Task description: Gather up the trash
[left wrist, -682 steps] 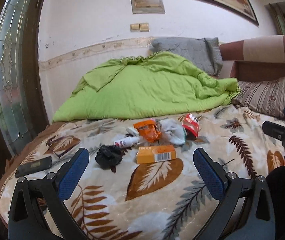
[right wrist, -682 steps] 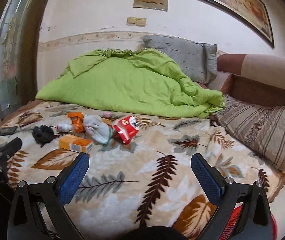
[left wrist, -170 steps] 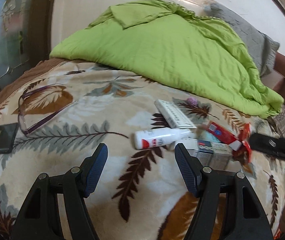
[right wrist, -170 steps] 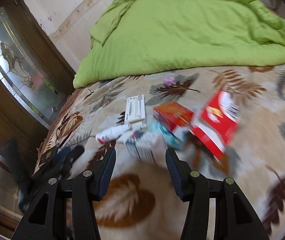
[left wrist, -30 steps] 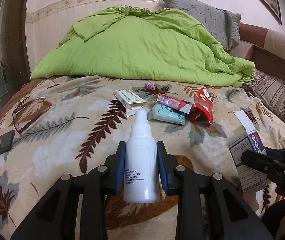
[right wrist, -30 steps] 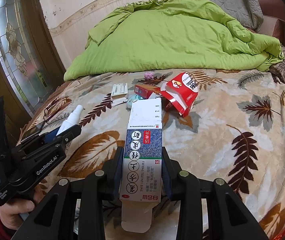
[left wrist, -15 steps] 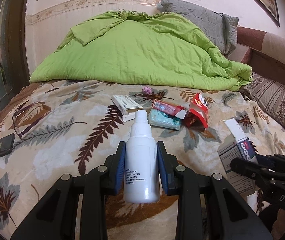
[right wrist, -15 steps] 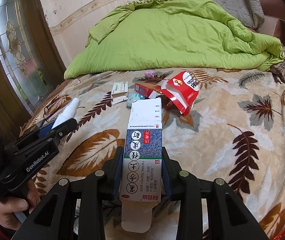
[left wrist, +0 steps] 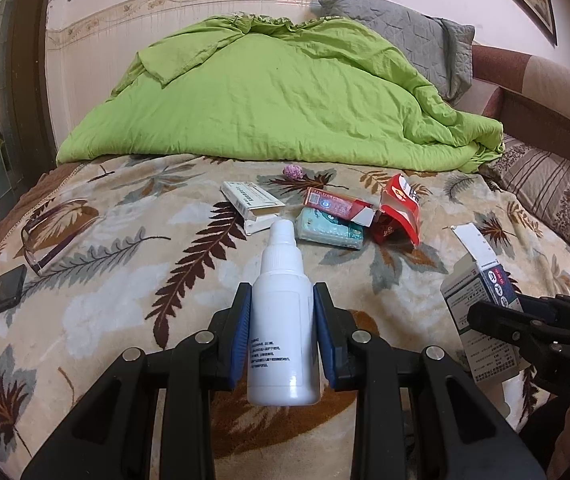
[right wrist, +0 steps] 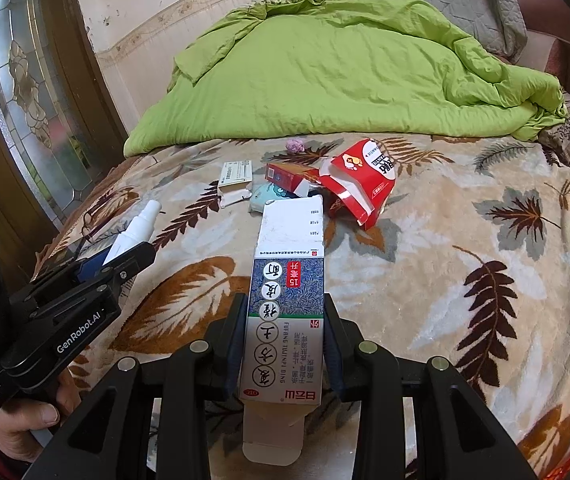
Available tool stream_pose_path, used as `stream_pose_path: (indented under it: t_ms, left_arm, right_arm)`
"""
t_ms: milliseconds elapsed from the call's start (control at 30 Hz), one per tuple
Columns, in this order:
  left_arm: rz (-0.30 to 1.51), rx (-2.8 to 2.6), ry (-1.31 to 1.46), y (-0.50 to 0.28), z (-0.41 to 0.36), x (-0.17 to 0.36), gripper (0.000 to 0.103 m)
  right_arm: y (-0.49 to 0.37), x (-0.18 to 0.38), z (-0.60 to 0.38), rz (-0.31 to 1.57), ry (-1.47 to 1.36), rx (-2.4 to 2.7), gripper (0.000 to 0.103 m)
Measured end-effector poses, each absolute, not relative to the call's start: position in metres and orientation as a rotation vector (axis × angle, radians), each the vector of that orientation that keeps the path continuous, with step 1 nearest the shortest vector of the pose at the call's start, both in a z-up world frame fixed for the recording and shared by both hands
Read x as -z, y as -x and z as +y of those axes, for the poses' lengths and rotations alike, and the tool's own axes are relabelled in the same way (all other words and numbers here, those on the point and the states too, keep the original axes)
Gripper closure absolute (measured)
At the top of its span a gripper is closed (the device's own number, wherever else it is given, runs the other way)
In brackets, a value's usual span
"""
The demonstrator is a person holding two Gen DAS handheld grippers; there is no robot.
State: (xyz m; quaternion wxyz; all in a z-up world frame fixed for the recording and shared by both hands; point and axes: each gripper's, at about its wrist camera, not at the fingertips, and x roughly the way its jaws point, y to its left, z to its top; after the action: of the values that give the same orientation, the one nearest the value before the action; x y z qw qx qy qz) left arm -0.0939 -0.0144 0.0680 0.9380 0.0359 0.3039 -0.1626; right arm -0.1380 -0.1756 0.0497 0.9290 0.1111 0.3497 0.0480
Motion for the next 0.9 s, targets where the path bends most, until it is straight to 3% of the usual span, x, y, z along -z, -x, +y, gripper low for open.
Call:
stream_pose_path:
  t_ms: [900]
  left_arm:
    - [0.624,0.348,-0.148,0.109,-0.027,-0.059,0.074]
  right_arm:
    - [0.159,-0.060,-0.189,0.686,-0.282,-0.061,0.066]
